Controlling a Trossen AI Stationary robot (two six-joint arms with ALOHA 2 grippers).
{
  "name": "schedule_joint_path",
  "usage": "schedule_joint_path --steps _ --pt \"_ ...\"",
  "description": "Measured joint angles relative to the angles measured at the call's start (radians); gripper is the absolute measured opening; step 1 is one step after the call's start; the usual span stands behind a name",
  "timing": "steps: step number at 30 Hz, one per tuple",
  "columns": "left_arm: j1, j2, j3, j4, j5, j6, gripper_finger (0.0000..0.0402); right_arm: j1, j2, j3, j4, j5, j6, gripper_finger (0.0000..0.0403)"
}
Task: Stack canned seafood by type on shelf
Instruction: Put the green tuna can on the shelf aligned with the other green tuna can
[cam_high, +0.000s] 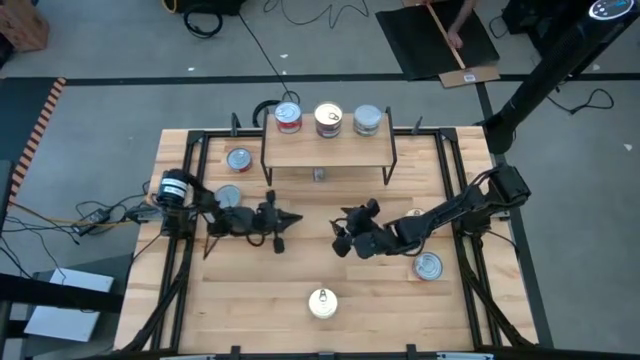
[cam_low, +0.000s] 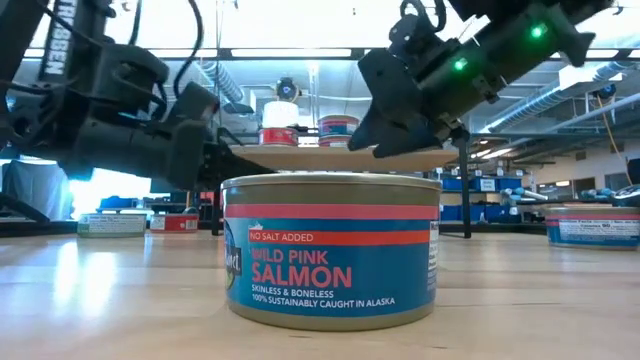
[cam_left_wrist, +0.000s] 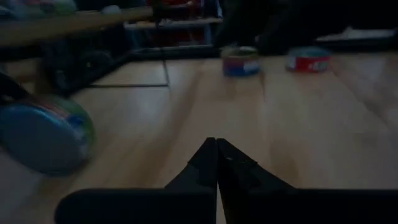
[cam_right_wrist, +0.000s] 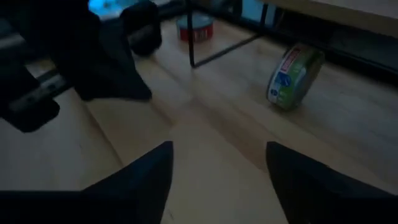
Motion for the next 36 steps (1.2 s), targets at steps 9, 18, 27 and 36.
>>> schedule_joint_path --steps 9,18,27,36 --pt "-0.019 -0.075 -0.070 0.022 -0.087 0.034 0.0007 -0.071 0.087 0.015 0.228 0.066 -0.063 0.0309" --pt "-0.019 -0.079 -0.072 0.020 -0.087 0.032 0.0007 -0.119 0.294 0.143 0.304 0.278 -0.076 0.0312" --pt "-0.021 -0.078 -0.072 0.016 -0.086 0.023 0.0007 -0.205 0.518 0.344 0.340 0.339 -0.114 0.0312" --pt "-0.029 -0.078 -0.071 0.009 -0.071 0.015 0.0007 -0.285 0.601 0.408 0.335 0.380 -0.034 0.0312"
